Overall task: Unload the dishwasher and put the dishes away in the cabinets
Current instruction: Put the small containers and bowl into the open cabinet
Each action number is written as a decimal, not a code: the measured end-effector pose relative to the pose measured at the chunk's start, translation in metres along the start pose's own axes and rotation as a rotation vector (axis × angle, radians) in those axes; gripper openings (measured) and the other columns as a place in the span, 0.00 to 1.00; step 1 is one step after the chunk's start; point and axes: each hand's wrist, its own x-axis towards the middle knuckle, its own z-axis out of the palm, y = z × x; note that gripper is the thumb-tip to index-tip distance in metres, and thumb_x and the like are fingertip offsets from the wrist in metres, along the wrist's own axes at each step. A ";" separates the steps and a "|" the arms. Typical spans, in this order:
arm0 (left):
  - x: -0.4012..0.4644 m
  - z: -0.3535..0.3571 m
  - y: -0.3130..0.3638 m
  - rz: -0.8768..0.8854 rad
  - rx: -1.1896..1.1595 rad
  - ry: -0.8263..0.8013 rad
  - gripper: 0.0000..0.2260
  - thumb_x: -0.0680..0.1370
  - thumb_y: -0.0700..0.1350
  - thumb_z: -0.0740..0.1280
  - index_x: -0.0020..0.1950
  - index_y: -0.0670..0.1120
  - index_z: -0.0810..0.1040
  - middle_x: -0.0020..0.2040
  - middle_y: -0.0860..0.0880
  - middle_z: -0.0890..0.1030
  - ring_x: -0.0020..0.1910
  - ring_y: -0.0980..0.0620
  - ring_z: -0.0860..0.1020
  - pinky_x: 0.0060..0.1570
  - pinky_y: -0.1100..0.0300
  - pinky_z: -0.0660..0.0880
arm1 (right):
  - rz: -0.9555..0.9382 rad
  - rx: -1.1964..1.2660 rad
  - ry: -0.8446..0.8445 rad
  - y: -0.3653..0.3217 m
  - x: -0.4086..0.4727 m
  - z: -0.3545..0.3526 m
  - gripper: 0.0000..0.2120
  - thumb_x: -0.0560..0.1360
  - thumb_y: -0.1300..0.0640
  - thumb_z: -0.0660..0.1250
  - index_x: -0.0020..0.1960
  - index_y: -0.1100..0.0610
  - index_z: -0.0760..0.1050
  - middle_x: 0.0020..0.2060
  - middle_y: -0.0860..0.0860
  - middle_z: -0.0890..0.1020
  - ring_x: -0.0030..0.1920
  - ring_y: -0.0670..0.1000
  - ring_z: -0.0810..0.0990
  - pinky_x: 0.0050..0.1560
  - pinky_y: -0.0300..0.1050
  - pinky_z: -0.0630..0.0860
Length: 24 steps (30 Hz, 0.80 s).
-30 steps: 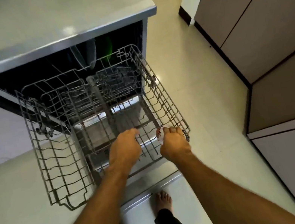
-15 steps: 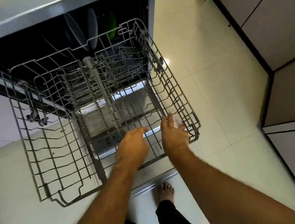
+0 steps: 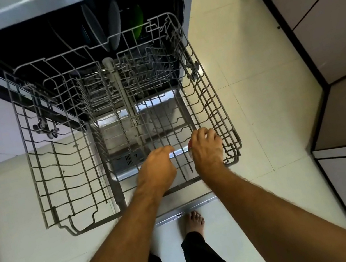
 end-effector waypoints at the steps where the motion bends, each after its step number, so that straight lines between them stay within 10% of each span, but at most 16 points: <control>1: 0.000 -0.002 0.001 0.005 -0.001 -0.001 0.24 0.77 0.35 0.62 0.72 0.51 0.70 0.70 0.50 0.73 0.68 0.50 0.70 0.67 0.50 0.70 | -0.008 0.003 0.014 -0.002 -0.001 -0.001 0.49 0.67 0.46 0.77 0.75 0.63 0.52 0.69 0.64 0.63 0.67 0.64 0.67 0.64 0.56 0.73; 5: 0.000 -0.016 0.007 0.005 0.001 0.000 0.27 0.76 0.35 0.64 0.74 0.51 0.67 0.72 0.50 0.70 0.71 0.50 0.68 0.70 0.50 0.68 | -0.013 0.184 -0.010 -0.012 -0.007 -0.013 0.50 0.68 0.49 0.77 0.77 0.59 0.48 0.72 0.66 0.56 0.71 0.70 0.63 0.71 0.66 0.64; 10: -0.012 -0.047 0.017 -0.024 -0.142 0.018 0.22 0.79 0.40 0.64 0.73 0.49 0.68 0.65 0.49 0.76 0.57 0.50 0.78 0.58 0.50 0.77 | -0.073 0.427 0.067 -0.028 -0.017 -0.038 0.52 0.65 0.52 0.78 0.78 0.55 0.48 0.72 0.64 0.56 0.67 0.66 0.68 0.60 0.58 0.77; 14: -0.029 -0.073 0.013 -0.040 -0.254 0.109 0.16 0.83 0.43 0.58 0.71 0.50 0.70 0.63 0.49 0.77 0.48 0.57 0.76 0.42 0.67 0.73 | -0.184 0.563 0.123 -0.029 -0.043 -0.068 0.52 0.67 0.49 0.78 0.78 0.52 0.47 0.70 0.61 0.61 0.67 0.60 0.66 0.68 0.57 0.69; 24: -0.088 -0.173 0.008 -0.044 -0.332 0.273 0.14 0.83 0.51 0.58 0.66 0.51 0.75 0.60 0.49 0.80 0.53 0.52 0.77 0.54 0.57 0.76 | -0.303 0.733 0.256 -0.049 -0.105 -0.166 0.47 0.65 0.47 0.79 0.74 0.39 0.52 0.66 0.53 0.60 0.63 0.59 0.68 0.57 0.57 0.78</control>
